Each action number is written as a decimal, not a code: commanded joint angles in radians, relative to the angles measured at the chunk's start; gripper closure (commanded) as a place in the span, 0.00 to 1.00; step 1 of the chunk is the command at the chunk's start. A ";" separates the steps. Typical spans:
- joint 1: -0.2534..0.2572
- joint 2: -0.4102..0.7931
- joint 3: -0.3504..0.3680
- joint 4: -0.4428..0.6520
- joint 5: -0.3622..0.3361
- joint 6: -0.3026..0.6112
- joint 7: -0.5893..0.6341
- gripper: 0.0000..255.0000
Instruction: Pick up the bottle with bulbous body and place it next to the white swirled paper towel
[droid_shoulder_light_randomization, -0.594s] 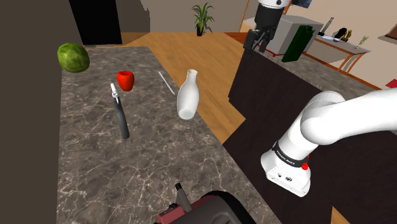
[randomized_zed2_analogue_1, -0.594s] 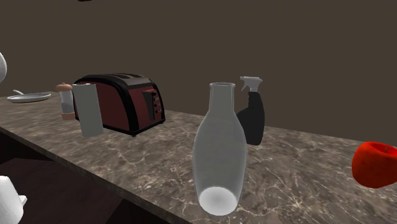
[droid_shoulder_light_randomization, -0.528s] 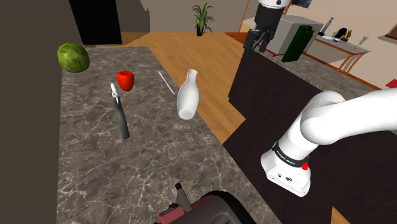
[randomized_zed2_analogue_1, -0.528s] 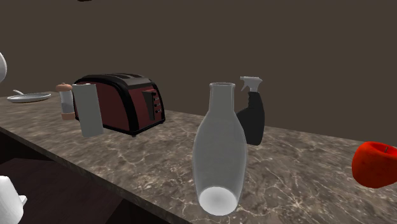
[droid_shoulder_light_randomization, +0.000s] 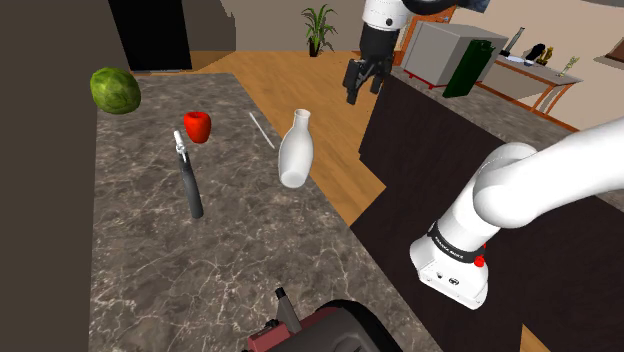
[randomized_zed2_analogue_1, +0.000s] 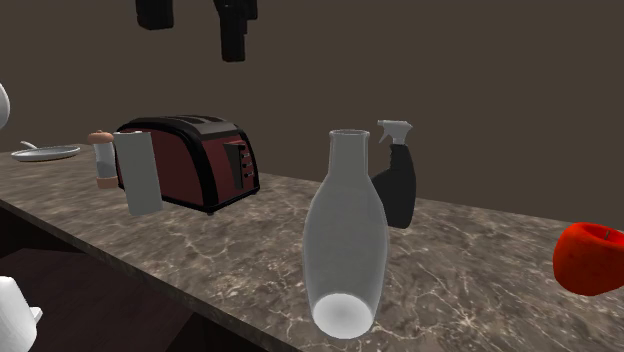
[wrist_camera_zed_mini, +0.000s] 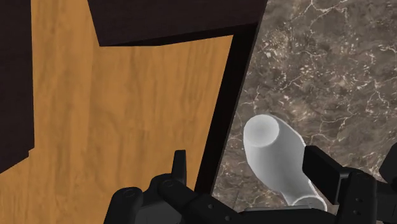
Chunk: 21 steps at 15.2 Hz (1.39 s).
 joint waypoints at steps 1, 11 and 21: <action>0.006 0.067 0.011 0.014 0.016 0.061 0.015 0.00; 0.034 0.397 0.061 0.159 0.065 0.277 0.072 0.00; 0.034 0.438 0.065 0.096 0.060 0.381 0.077 0.00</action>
